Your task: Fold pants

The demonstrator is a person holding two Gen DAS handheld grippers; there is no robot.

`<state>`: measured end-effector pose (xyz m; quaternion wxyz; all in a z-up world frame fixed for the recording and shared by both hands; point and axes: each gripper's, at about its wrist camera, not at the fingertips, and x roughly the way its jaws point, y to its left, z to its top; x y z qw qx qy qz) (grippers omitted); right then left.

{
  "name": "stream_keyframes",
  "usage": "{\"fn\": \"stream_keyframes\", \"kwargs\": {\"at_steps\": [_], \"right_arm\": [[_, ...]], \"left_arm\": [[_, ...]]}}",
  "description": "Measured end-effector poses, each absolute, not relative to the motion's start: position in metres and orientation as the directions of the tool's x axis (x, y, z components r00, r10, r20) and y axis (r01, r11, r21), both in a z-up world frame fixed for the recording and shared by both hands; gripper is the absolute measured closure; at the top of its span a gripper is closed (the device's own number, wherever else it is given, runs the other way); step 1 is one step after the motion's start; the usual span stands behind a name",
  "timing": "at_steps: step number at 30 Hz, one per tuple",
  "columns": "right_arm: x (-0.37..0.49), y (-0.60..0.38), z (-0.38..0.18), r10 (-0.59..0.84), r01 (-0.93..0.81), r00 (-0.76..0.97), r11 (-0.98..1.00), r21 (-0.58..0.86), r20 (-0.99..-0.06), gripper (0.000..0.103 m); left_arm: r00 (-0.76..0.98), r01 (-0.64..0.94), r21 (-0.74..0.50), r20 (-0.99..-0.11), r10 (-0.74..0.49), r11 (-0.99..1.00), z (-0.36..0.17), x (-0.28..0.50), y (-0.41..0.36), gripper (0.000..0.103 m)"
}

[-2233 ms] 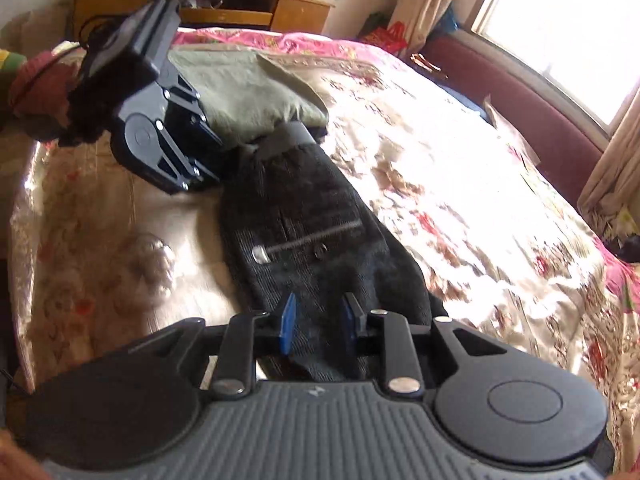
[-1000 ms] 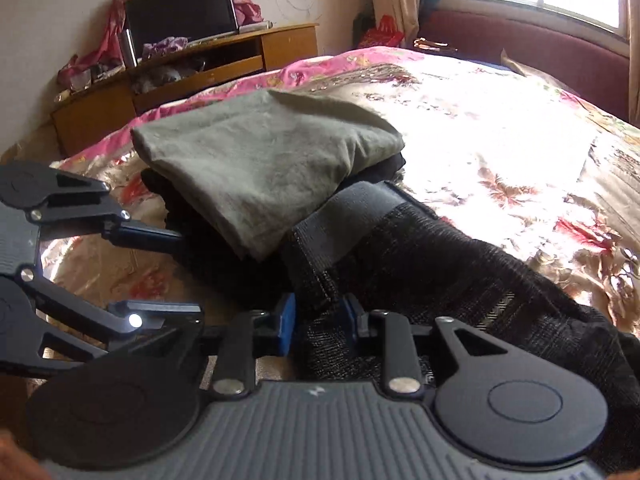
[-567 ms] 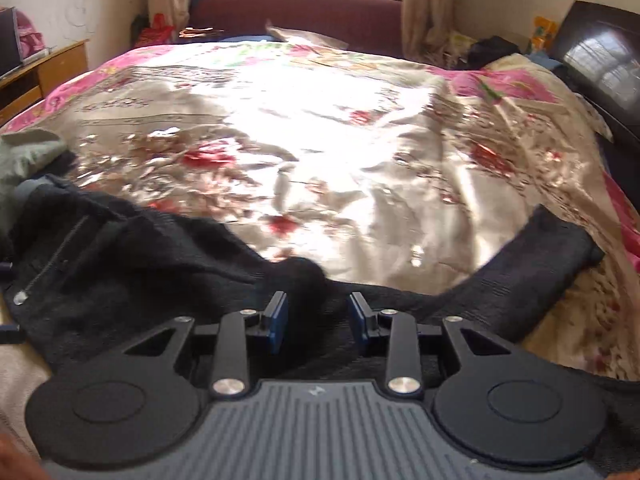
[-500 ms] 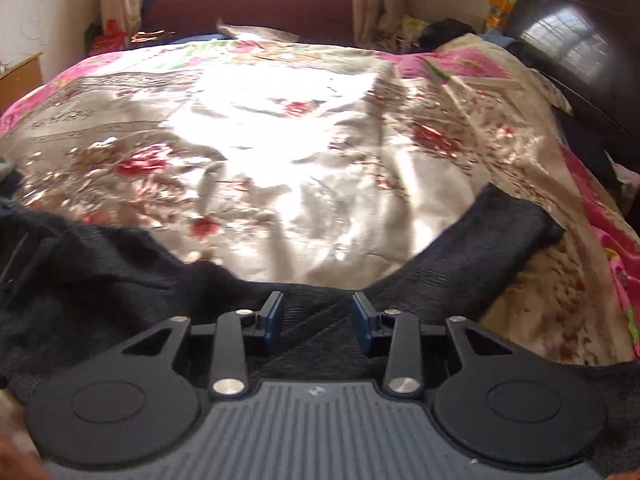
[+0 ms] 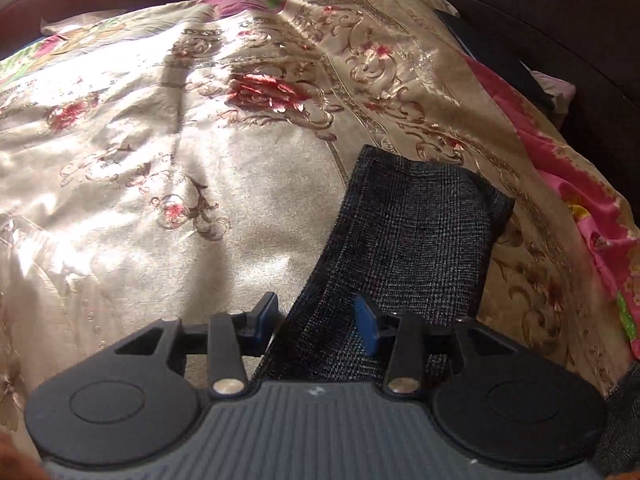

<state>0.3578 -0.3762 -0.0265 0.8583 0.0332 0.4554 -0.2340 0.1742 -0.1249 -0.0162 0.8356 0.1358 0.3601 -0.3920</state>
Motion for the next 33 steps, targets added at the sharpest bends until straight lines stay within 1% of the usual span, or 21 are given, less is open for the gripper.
{"fn": "stream_keyframes", "kwargs": {"at_steps": [3,4,5,6,9,11,13,16,17,20,22,26,29,31,33], "right_arm": [[0.357,-0.384,-0.026,-0.384,0.451,0.48,0.879,-0.154,-0.788,0.067],[0.356,-0.39,-0.023,-0.372,0.456,0.484,0.88,-0.135,-0.792,0.079],[0.353,-0.398,-0.02,-0.35,0.458,0.491,0.883,-0.106,-0.798,0.098],[0.349,-0.406,-0.016,-0.323,0.466,0.499,0.882,-0.066,-0.804,0.1],[0.325,-0.427,0.001,-0.263,0.471,0.552,0.881,0.036,-0.791,0.101],[0.301,-0.437,0.018,-0.219,0.462,0.605,0.88,0.113,-0.765,0.101],[0.271,-0.447,0.04,-0.193,0.445,0.656,0.88,0.167,-0.73,0.101],[0.216,-0.464,0.073,-0.176,0.43,0.723,0.871,0.236,-0.668,0.101],[0.193,-0.471,0.084,-0.169,0.429,0.741,0.864,0.265,-0.65,0.101],[0.128,-0.487,0.098,-0.161,0.438,0.772,0.836,0.331,-0.615,0.101],[0.089,-0.496,0.091,-0.169,0.468,0.768,0.807,0.36,-0.618,0.101],[0.03,-0.507,0.054,-0.168,0.541,0.74,0.725,0.426,-0.651,0.1],[0.015,-0.518,0.022,-0.169,0.593,0.715,0.66,0.46,-0.679,0.099],[0.011,-0.525,0.009,-0.166,0.606,0.719,0.626,0.491,-0.675,0.097],[0.012,-0.523,0.01,-0.18,0.598,0.723,0.645,0.475,-0.666,0.094]], "left_arm": [[0.441,0.76,-0.025,-0.715,-0.543,0.649,-0.021,0.171,-0.131,0.039],[0.446,0.762,-0.014,-0.713,-0.541,0.648,-0.023,0.169,-0.132,0.039],[0.451,0.762,-0.006,-0.713,-0.537,0.647,-0.024,0.169,-0.133,0.039],[0.455,0.762,0.002,-0.713,-0.534,0.647,-0.025,0.168,-0.135,0.039],[0.474,0.759,0.026,-0.708,-0.523,0.651,-0.024,0.167,-0.138,0.043],[0.489,0.752,0.051,-0.711,-0.505,0.657,-0.021,0.165,-0.141,0.05],[0.502,0.751,0.078,-0.712,-0.492,0.655,-0.017,0.16,-0.144,0.054],[0.514,0.762,0.116,-0.705,-0.488,0.637,-0.011,0.149,-0.151,0.057],[0.515,0.768,0.124,-0.704,-0.49,0.629,-0.009,0.145,-0.153,0.06],[0.514,0.786,0.151,-0.7,-0.496,0.6,-0.003,0.131,-0.161,0.062],[0.517,0.799,0.186,-0.698,-0.495,0.572,-0.005,0.119,-0.167,0.062],[0.515,0.824,0.26,-0.715,-0.473,0.504,-0.015,0.1,-0.182,0.062],[0.548,0.82,0.349,-0.707,-0.447,0.454,-0.022,0.091,-0.192,0.062],[0.55,0.82,0.36,-0.712,-0.438,0.445,-0.022,0.092,-0.197,0.062],[0.548,0.82,0.362,-0.717,-0.43,0.443,-0.021,0.092,-0.199,0.062]]}}
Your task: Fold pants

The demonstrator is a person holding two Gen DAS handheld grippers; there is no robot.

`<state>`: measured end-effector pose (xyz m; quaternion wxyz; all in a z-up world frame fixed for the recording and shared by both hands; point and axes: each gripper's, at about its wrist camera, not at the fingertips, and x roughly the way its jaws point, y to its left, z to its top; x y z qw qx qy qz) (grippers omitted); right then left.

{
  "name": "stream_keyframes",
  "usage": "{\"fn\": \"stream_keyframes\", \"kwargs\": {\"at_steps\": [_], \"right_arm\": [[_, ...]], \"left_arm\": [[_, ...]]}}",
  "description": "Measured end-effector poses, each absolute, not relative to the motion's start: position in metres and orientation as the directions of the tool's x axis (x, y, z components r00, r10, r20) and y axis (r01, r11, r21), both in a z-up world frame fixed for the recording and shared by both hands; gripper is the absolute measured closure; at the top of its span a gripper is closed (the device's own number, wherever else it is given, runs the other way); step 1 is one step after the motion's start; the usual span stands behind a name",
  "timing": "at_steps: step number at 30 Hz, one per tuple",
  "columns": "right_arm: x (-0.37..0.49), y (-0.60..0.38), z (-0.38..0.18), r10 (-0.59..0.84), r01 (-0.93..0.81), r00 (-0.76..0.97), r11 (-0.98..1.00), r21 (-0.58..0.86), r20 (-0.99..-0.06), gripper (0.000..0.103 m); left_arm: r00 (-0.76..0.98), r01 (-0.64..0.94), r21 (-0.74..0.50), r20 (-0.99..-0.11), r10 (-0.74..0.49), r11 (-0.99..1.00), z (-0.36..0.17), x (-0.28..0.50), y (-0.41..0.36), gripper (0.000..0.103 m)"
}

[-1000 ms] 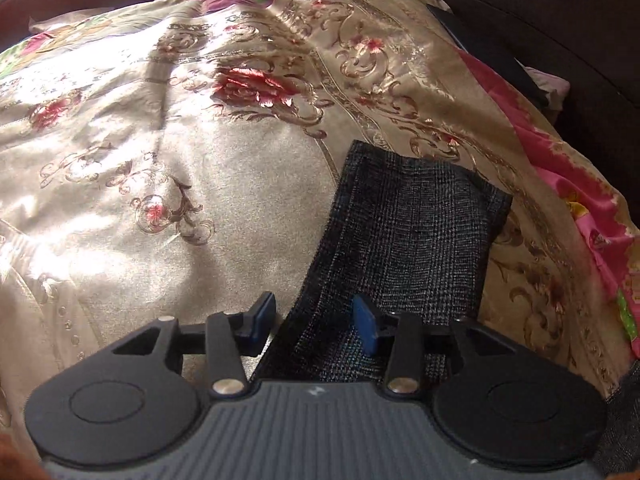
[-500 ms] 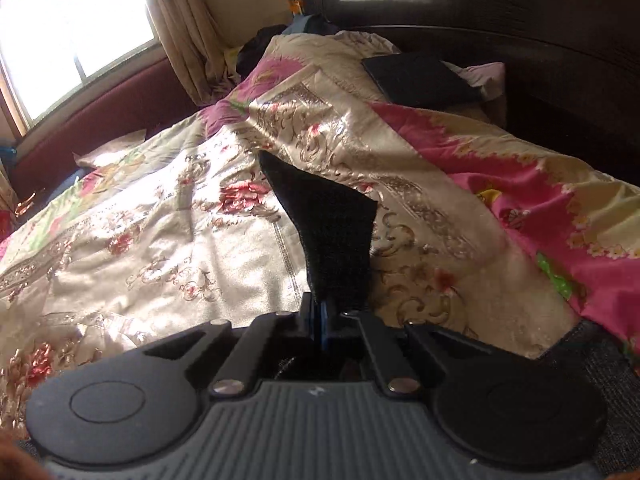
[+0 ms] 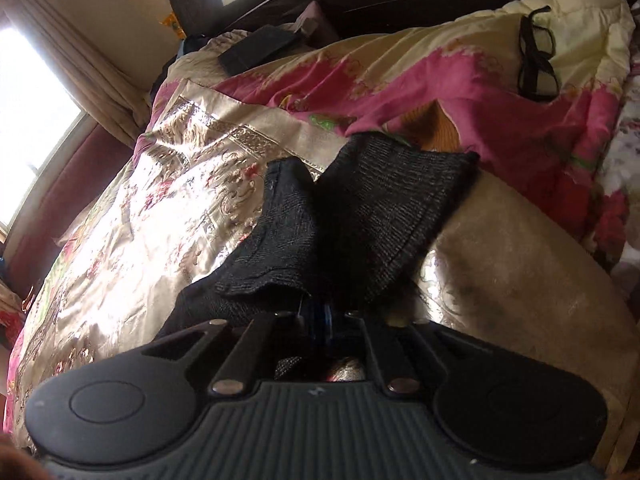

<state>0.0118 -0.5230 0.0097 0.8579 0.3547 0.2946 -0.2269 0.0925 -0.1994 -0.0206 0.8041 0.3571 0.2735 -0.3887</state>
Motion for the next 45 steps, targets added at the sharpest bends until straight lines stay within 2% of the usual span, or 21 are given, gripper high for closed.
{"fn": "stream_keyframes", "kwargs": {"at_steps": [6,10,12,17,19,21,26,30,32,33,35,40,45], "right_arm": [[0.033,-0.492,0.025,-0.369,0.56,0.689,0.817,0.135,-0.624,0.087],[0.047,-0.496,0.024,-0.385,0.554,0.689,0.826,0.105,-0.614,0.082],[0.04,-0.506,0.025,-0.38,0.576,0.701,0.801,0.164,-0.603,0.085],[-0.004,-0.532,0.019,-0.338,0.636,0.731,0.651,0.414,-0.593,0.092],[-0.017,-0.54,0.012,-0.338,0.66,0.723,0.597,0.457,-0.602,0.094],[-0.029,-0.549,0.005,-0.339,0.672,0.723,0.548,0.498,-0.602,0.101],[-0.03,-0.55,0.007,-0.343,0.668,0.728,0.549,0.502,-0.594,0.101],[-0.019,-0.557,0.011,-0.331,0.666,0.73,0.542,0.513,-0.598,0.093],[-0.012,-0.559,0.01,-0.328,0.657,0.735,0.559,0.506,-0.593,0.093],[-0.01,-0.561,0.009,-0.326,0.658,0.734,0.558,0.505,-0.595,0.098],[-0.011,-0.565,0.006,-0.303,0.654,0.742,0.523,0.547,-0.598,0.1],[-0.039,-0.564,0.012,-0.288,0.629,0.771,0.484,0.609,-0.568,0.101],[-0.038,-0.557,0.011,-0.295,0.649,0.746,0.523,0.553,-0.597,0.099]], "left_arm": [[0.552,0.816,0.368,-0.722,-0.416,0.445,-0.023,0.098,-0.208,0.062],[0.554,0.814,0.367,-0.721,-0.415,0.45,-0.023,0.099,-0.216,0.062],[0.556,0.815,0.374,-0.72,-0.416,0.443,-0.024,0.098,-0.216,0.062],[0.553,0.818,0.368,-0.716,-0.427,0.442,-0.025,0.098,-0.212,0.062],[0.552,0.818,0.366,-0.715,-0.429,0.443,-0.025,0.098,-0.211,0.062],[0.555,0.817,0.369,-0.712,-0.43,0.443,-0.025,0.097,-0.211,0.062],[0.558,0.817,0.378,-0.71,-0.43,0.436,-0.026,0.096,-0.212,0.063],[0.56,0.818,0.39,-0.708,-0.43,0.424,-0.027,0.095,-0.213,0.064],[0.562,0.817,0.392,-0.706,-0.43,0.423,-0.027,0.094,-0.214,0.064],[0.563,0.816,0.391,-0.706,-0.43,0.426,-0.027,0.094,-0.214,0.064],[0.562,0.815,0.382,-0.706,-0.431,0.436,-0.026,0.095,-0.213,0.064],[0.548,0.823,0.361,-0.706,-0.448,0.438,-0.022,0.094,-0.205,0.064],[0.552,0.825,0.384,-0.706,-0.444,0.415,-0.026,0.09,-0.205,0.065]]}}
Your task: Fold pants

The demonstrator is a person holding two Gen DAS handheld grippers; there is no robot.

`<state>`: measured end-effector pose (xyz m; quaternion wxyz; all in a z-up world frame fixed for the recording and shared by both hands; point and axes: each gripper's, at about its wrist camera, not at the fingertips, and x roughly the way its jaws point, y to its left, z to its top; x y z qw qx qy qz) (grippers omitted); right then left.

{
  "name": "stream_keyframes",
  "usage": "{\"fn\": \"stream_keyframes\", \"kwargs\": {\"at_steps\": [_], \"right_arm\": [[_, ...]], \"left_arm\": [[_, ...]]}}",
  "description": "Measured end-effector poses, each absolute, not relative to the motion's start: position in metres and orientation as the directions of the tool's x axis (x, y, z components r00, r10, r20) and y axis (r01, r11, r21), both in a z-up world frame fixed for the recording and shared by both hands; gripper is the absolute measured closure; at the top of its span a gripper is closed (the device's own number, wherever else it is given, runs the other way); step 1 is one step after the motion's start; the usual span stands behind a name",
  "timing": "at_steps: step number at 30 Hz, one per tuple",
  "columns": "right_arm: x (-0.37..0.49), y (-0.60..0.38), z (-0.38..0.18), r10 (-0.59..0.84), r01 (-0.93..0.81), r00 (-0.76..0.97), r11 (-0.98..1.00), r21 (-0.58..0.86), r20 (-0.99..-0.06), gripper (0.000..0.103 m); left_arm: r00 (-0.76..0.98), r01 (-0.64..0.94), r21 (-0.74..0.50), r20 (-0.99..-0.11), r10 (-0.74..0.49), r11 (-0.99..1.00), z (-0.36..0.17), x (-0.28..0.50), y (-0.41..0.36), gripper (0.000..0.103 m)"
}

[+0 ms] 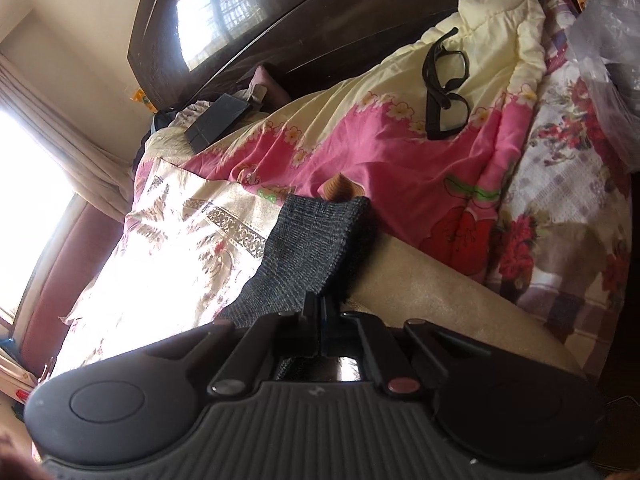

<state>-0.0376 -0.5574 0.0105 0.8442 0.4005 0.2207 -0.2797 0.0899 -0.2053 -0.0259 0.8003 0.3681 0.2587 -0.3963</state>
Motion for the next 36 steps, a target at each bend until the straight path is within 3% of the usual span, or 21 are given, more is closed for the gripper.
{"fn": "stream_keyframes", "kwargs": {"at_steps": [4,12,15,22,29,31,32,36], "right_arm": [[-0.03,-0.561,0.011,-0.291,0.654,0.745,0.496,0.571,-0.6,0.094],[-0.038,-0.57,0.0,-0.31,0.675,0.732,0.455,0.581,-0.607,0.088],[-0.03,-0.581,-0.012,-0.283,0.667,0.743,0.397,0.63,-0.607,0.081],[-0.018,-0.594,-0.016,-0.294,0.658,0.748,0.446,0.607,-0.595,0.085],[-0.011,-0.591,-0.016,-0.255,0.604,0.792,0.46,0.651,-0.556,0.067],[-0.014,-0.585,-0.011,-0.257,0.592,0.801,0.477,0.65,-0.54,0.074],[-0.012,-0.581,-0.009,-0.256,0.593,0.797,0.507,0.626,-0.548,0.094],[-0.01,-0.581,-0.002,-0.255,0.593,0.796,0.506,0.626,-0.548,0.096]], "left_arm": [[0.568,0.818,0.423,-0.697,-0.438,0.388,-0.027,0.085,-0.21,0.065],[0.551,0.827,0.389,-0.704,-0.448,0.405,-0.025,0.086,-0.202,0.064],[0.555,0.824,0.39,-0.703,-0.445,0.412,-0.025,0.086,-0.204,0.064],[0.554,0.822,0.373,-0.701,-0.449,0.431,-0.026,0.092,-0.207,0.063],[0.553,0.813,0.328,-0.696,-0.458,0.482,-0.021,0.094,-0.205,0.063],[0.552,0.812,0.31,-0.684,-0.477,0.495,-0.017,0.094,-0.203,0.062],[0.553,0.811,0.304,-0.679,-0.484,0.5,-0.015,0.093,-0.203,0.06],[0.546,0.818,0.288,-0.66,-0.516,0.497,-0.009,0.089,-0.204,0.053]]}}
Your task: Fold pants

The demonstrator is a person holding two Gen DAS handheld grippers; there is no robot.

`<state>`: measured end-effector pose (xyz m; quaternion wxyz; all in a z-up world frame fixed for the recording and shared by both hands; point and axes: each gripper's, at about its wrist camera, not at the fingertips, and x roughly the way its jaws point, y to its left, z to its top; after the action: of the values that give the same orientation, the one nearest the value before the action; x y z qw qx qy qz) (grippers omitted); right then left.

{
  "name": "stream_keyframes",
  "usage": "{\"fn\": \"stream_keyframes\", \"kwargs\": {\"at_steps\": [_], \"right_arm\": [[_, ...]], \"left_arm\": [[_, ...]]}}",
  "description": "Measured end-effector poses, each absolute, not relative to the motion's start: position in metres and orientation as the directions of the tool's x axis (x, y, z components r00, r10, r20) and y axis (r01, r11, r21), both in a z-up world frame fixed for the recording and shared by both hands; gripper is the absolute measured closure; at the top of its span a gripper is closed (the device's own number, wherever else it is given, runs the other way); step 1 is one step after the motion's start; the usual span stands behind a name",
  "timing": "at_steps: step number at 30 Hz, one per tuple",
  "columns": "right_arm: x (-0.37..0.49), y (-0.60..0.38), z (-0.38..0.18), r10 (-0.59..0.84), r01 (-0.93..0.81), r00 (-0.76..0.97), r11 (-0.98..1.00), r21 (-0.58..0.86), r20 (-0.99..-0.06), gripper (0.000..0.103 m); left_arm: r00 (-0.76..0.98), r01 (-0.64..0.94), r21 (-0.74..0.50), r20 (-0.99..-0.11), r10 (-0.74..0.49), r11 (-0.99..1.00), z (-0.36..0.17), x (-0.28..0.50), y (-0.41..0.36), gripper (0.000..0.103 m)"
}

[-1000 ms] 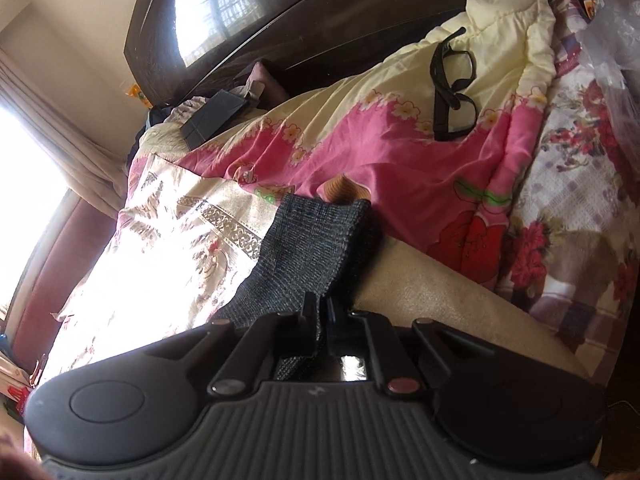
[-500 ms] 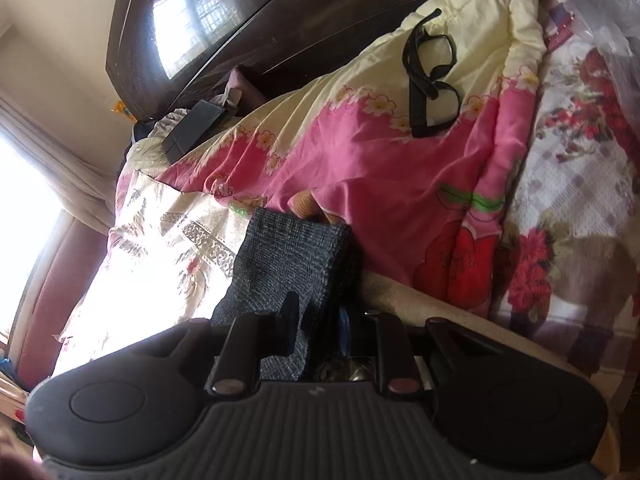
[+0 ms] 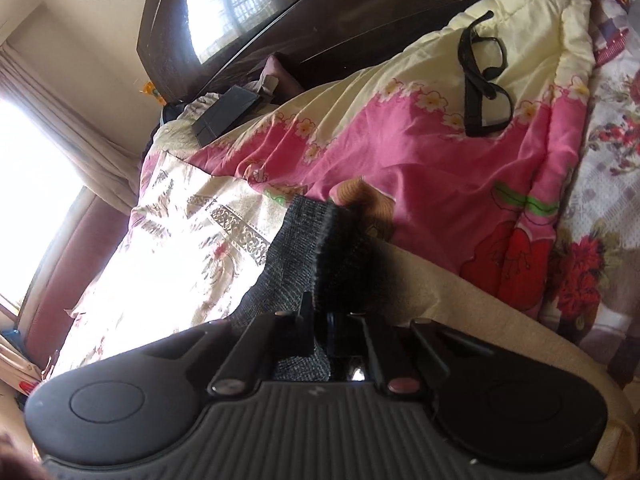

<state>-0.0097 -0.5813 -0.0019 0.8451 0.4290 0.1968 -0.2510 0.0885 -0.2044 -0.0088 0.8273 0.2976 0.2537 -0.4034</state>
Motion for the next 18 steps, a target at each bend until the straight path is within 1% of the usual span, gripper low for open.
{"fn": "stream_keyframes", "kwargs": {"at_steps": [3,5,7,8,11,13,18], "right_arm": [[-0.012,-0.591,0.006,-0.245,0.565,0.822,0.464,0.683,-0.514,0.097],[-0.009,-0.593,0.009,-0.243,0.562,0.824,0.465,0.684,-0.511,0.097],[-0.005,-0.592,0.011,-0.246,0.562,0.824,0.469,0.681,-0.51,0.097],[-0.005,-0.592,0.009,-0.246,0.563,0.824,0.465,0.683,-0.511,0.097],[-0.003,-0.589,0.001,-0.261,0.598,0.797,0.466,0.652,-0.544,0.096],[-0.003,-0.592,-0.009,-0.222,0.601,0.791,0.458,0.655,-0.57,0.092],[0.0,-0.594,-0.023,-0.199,0.59,0.799,0.439,0.678,-0.567,0.092]], "left_arm": [[0.528,0.831,0.264,-0.649,-0.548,0.489,-0.006,0.088,-0.214,0.047],[0.505,0.843,0.238,-0.661,-0.555,0.483,-0.01,0.091,-0.227,0.039],[0.465,0.858,0.203,-0.696,-0.547,0.472,-0.02,0.095,-0.239,0.04],[0.467,0.856,0.205,-0.701,-0.54,0.474,-0.026,0.093,-0.243,0.04],[0.467,0.854,0.199,-0.7,-0.54,0.48,-0.027,0.092,-0.244,0.04],[0.453,0.859,0.178,-0.699,-0.553,0.48,-0.024,0.092,-0.241,0.04],[0.467,0.862,0.196,-0.665,-0.583,0.467,-0.019,0.082,-0.25,0.04]]}}
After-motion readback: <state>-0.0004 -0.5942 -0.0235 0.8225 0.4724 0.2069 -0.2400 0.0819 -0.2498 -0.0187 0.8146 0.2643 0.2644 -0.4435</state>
